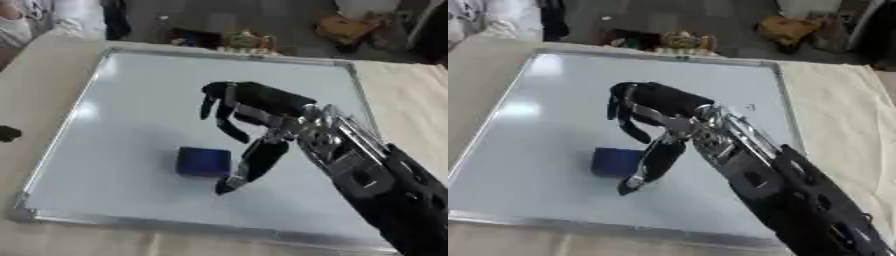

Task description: Wipe the whiteboard clean with a brush.

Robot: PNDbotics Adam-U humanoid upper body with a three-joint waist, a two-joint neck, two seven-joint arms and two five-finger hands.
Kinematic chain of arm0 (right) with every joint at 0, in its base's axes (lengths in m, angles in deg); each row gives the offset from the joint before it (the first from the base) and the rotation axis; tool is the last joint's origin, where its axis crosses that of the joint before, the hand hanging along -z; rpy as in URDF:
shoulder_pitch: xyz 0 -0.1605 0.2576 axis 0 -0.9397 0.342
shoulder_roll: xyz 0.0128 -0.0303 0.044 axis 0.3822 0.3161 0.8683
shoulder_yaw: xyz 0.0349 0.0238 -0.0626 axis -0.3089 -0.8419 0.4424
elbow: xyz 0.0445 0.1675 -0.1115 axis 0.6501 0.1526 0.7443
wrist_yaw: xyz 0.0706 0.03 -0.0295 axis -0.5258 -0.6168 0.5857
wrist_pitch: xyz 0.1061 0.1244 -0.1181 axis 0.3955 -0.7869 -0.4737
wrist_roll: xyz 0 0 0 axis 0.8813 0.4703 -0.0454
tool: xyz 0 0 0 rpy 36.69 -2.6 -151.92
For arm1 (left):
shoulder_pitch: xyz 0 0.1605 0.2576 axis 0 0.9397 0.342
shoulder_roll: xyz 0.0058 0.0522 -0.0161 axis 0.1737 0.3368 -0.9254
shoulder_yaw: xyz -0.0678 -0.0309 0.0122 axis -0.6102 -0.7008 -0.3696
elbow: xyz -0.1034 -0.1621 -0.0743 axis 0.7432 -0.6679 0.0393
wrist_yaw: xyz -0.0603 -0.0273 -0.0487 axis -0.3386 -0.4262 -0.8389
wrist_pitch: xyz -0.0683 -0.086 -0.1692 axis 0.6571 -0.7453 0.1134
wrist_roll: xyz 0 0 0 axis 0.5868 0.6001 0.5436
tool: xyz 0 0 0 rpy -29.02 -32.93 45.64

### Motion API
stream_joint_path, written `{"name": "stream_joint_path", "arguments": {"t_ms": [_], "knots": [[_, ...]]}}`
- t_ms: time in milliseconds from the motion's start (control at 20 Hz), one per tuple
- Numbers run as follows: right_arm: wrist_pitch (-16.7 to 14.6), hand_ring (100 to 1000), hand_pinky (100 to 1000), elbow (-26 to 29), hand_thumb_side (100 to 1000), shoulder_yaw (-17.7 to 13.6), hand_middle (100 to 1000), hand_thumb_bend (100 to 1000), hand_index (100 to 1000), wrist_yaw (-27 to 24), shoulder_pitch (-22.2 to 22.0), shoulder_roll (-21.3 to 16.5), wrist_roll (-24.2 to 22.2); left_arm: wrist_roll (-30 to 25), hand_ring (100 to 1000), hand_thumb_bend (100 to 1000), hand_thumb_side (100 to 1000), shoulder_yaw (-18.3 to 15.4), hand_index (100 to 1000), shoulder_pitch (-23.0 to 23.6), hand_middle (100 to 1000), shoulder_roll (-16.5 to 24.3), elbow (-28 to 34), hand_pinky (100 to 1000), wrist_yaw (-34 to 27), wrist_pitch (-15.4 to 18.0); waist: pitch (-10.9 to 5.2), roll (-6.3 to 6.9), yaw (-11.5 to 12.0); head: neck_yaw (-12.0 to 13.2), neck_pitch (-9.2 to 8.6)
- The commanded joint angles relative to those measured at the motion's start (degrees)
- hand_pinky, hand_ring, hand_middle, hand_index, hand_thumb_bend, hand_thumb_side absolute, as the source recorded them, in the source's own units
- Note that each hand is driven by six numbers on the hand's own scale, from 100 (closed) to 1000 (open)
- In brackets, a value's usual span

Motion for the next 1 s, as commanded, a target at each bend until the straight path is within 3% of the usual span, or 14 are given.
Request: {"name": "stream_joint_path", "arguments": {"t_ms": [50,350,1000], "knots": [[0.3,1000,829,-1.3,208,0.4,686,715,155,2.6,0.9,0.4,2.2,-0.1,412,199,877,0.1,494,-0.6,446,0.4,1.1,535,-0.1,-0.1,-0.72,0.13,0.2,-0.3,-0.43],[0.3,1000,826,-5.1,190,1.1,704,624,150,6.4,0.4,1.8,5.9,-0.3,410,195,879,0.2,494,-0.6,445,0.3,1.1,535,-0.1,-0.3,-0.42,0.08,0.4,-0.4,-0.54],[-0.6,1000,831,-9.0,186,2.2,679,634,135,8.6,-0.2,3.2,7.6,-0.4,409,189,880,0.2,493,-0.7,444,0.1,1.1,536,0.1,-0.6,-0.11,-0.20,0.8,-0.2,-0.82]]}}
